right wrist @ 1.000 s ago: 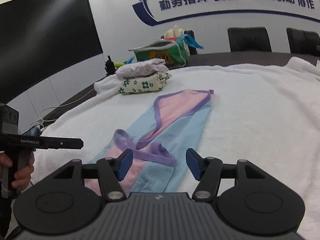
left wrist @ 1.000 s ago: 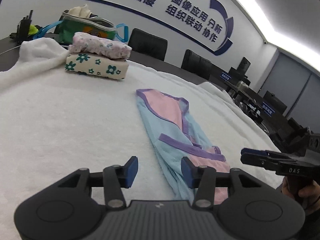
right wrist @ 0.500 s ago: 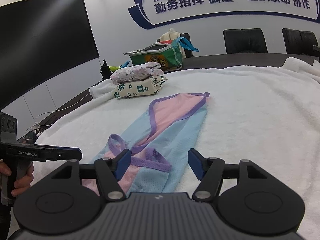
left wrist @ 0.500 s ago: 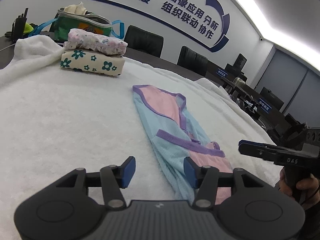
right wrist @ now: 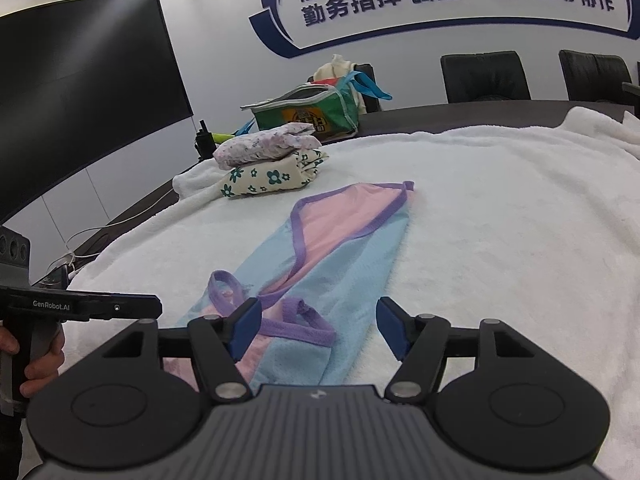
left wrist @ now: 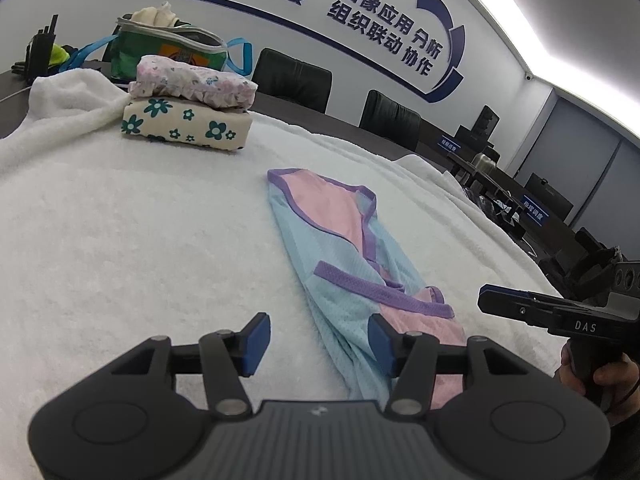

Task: Fold clothes
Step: 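Release the garment and hold both grippers open above it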

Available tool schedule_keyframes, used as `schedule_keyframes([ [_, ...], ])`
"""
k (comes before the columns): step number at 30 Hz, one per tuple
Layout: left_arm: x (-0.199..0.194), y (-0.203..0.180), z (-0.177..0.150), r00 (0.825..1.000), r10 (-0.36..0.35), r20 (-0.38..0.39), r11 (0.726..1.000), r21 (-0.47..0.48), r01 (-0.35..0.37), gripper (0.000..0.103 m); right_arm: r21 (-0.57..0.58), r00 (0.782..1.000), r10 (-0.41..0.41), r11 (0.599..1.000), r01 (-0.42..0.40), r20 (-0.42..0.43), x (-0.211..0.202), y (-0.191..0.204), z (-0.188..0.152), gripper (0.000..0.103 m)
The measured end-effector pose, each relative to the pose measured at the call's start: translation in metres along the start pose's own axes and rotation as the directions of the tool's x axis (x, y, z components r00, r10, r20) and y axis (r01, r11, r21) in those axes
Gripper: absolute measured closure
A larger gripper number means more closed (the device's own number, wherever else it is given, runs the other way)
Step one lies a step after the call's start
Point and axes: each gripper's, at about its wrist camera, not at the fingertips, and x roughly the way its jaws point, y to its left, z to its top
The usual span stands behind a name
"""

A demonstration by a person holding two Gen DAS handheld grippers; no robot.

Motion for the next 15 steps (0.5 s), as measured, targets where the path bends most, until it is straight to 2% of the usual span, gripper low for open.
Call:
schedule_keyframes([
  [15, 0.0005, 0.0005, -0.0029, 1.0, 0.002, -0.006, 1.0, 0.004, -0.002, 0.05, -0.001, 1.0, -0.002, 1.0, 0.002, 0.003, 0.0021, 0.0028, -0.0012, 0.038],
])
